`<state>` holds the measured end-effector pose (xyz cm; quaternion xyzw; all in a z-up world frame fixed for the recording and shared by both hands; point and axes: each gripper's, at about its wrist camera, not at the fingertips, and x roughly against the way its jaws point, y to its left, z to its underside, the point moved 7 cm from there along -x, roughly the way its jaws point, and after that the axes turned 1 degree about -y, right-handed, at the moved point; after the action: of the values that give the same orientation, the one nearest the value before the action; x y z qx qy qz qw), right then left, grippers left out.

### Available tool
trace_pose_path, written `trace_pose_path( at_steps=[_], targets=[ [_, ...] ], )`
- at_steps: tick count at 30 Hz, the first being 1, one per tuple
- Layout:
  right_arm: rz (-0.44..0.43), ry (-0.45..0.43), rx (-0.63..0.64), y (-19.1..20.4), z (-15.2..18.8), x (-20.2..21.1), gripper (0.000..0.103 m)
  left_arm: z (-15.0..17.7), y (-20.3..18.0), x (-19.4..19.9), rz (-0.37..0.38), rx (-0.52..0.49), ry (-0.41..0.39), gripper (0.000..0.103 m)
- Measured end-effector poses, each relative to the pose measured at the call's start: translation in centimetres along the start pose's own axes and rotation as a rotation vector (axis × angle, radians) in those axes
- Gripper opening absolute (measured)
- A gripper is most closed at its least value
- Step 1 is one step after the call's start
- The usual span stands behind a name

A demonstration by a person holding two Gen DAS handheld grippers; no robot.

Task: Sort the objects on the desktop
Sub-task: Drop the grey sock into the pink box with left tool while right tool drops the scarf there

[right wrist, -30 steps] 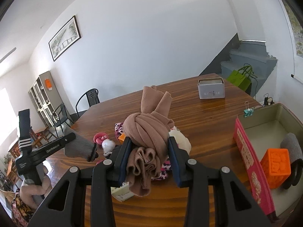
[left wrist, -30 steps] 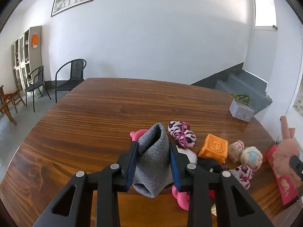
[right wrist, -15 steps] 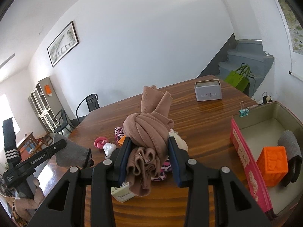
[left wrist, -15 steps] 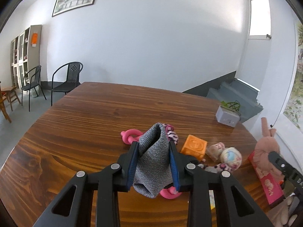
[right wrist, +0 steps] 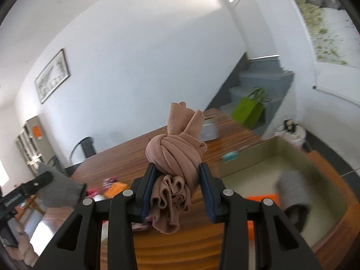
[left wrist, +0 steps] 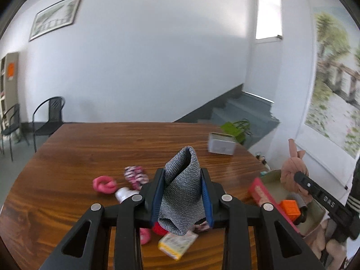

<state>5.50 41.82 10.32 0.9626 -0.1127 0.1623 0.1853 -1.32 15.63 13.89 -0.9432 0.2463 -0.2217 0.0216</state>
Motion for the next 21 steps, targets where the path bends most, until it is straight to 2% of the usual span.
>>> trace_pose_path(
  at_steps=[5, 9, 11, 16, 21],
  targets=[
    [0.077, 0.02, -0.026, -4.8, -1.6, -0.3, 0.042, -0.6, -5.0, -1.4, 0.078, -0.055, 0.018, 0.032],
    [0.103, 0.116, -0.042, -7.5, -1.7, -2.4, 0.042, -1.0, -8.7, -2.7, 0.133, -0.095, 0.035, 0.032],
    [0.111, 0.146, -0.069, -8.7, -1.4, -3.2, 0.046, -1.2, -10.5, -3.4, 0.153, -0.114, 0.039, 0.032],
    [0.125, 0.121, -0.111, -10.9, -0.6, -2.6, 0.046, -1.4, -14.6, -5.4, 0.194, -0.151, 0.058, 0.032],
    [0.199, 0.026, -0.118, -12.1, -1.2, -0.5, 0.046, -1.1, -18.6, -8.0, 0.243, -0.168, 0.087, 0.032]
  ],
)
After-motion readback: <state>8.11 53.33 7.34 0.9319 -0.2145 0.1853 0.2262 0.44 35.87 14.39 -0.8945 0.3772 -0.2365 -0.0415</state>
